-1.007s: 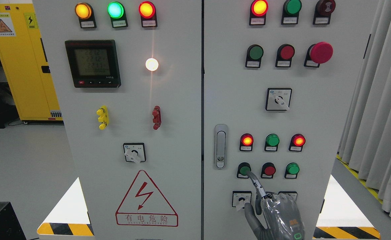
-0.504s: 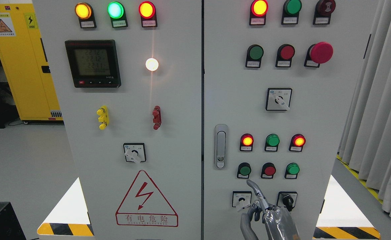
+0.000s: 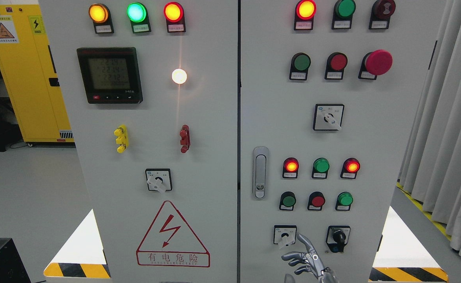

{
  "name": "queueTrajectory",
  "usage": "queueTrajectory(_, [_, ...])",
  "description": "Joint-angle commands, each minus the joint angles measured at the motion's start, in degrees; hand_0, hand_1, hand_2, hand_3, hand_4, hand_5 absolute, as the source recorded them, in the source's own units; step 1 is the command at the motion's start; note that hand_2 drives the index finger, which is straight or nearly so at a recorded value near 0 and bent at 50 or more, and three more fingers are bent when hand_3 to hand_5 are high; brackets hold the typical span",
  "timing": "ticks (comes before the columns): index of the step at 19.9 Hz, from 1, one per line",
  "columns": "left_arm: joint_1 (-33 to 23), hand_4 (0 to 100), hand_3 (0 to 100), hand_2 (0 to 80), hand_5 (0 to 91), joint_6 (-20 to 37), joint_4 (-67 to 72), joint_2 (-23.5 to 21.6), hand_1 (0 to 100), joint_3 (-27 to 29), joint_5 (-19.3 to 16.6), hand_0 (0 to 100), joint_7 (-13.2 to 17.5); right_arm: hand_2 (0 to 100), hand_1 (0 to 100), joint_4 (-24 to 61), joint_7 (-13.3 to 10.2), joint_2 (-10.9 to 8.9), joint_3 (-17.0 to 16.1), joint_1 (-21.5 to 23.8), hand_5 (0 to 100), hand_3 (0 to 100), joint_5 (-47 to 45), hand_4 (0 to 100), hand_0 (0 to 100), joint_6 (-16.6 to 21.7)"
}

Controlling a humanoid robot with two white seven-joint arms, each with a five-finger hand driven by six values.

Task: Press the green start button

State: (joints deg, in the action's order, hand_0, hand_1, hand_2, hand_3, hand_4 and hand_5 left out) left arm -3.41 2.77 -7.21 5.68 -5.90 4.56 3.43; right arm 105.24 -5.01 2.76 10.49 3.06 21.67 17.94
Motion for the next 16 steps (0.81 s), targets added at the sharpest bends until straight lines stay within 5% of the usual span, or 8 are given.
queueTrajectory(1, [0.0,0,0,0.0,0.0,0.0,0.0,-0.1,56,-0.1,0.0,12,0.0,0,75,0.7,-0.3,0.67,1.7,1.9,0,0,-4.2,0,80,0.3])
queueTrajectory(16, [0.0,0,0,0.0,0.0,0.0,0.0,0.0,56,0.0,-0.1,12,-0.1,0,74,0.9,0.0,0.67,1.7,1.3,0,0,-4.2,0,73,0.3])
